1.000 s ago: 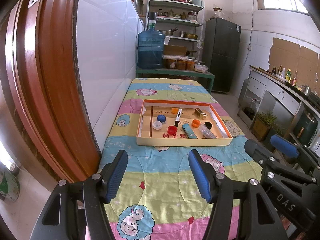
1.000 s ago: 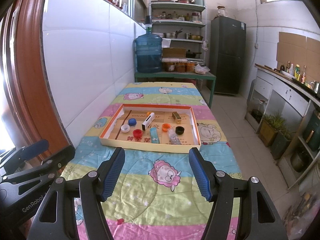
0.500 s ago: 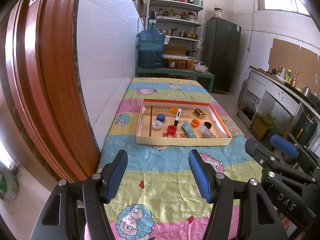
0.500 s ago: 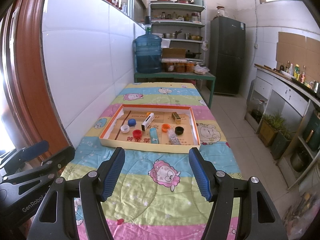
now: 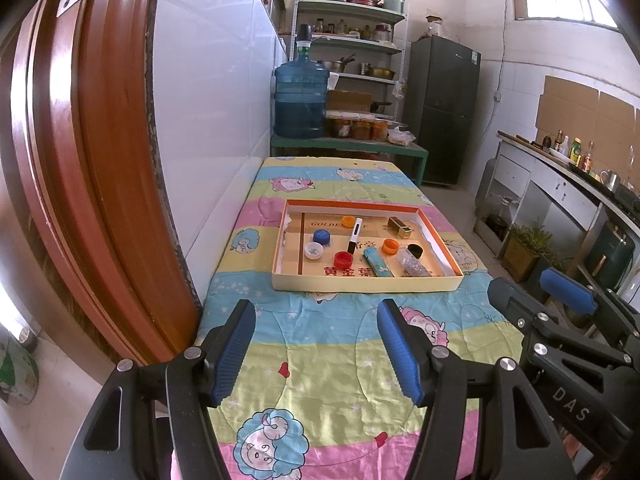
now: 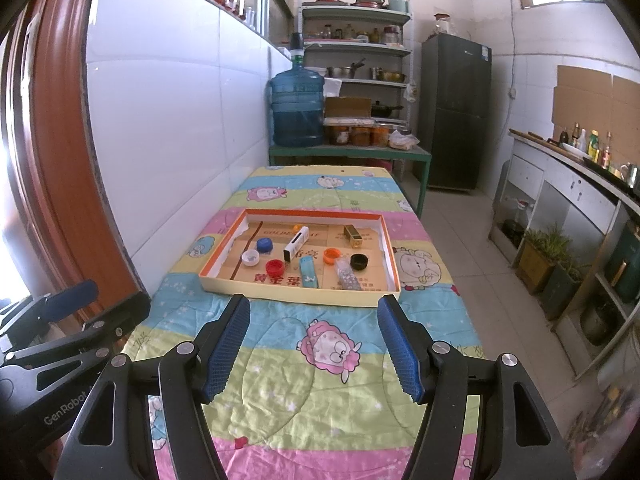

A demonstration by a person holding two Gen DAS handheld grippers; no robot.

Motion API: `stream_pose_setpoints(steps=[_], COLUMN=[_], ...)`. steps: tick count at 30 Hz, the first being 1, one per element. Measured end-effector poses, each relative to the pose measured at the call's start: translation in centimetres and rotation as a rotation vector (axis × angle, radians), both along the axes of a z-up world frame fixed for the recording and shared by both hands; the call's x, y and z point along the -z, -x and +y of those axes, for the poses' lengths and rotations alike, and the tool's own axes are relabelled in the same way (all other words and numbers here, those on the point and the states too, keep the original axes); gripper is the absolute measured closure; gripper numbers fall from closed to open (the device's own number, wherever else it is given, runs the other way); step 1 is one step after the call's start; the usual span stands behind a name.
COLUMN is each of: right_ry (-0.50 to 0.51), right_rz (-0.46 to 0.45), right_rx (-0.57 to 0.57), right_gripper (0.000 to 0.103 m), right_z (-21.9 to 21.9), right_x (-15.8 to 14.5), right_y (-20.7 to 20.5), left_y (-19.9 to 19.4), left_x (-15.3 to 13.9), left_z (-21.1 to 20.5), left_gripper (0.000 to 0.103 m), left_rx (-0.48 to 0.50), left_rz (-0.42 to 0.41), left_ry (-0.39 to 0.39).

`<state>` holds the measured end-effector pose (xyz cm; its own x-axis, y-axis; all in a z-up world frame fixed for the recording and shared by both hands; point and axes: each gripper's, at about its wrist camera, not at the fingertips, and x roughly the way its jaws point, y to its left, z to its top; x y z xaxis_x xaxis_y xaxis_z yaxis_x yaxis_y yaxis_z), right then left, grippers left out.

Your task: Organize rigid objects

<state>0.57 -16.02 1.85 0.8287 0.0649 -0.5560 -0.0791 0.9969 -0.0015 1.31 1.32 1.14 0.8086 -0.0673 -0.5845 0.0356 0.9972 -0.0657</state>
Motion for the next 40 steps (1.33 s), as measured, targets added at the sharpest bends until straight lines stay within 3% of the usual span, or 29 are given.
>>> stream_pose_setpoints(steps=[40], right_ry=[-0.002], right_rz=[0.001], right_rx=[0.001], right_gripper=[0.035], right_z=[0.01], right_x=[-0.12], right_y=[0.11], left_y=[-0.02], left_x=[-0.22], left_z=[0.33], left_gripper=[0.039], left_rx=[-0.01], left_rz=[-0.006], left_ry=[-0.003])
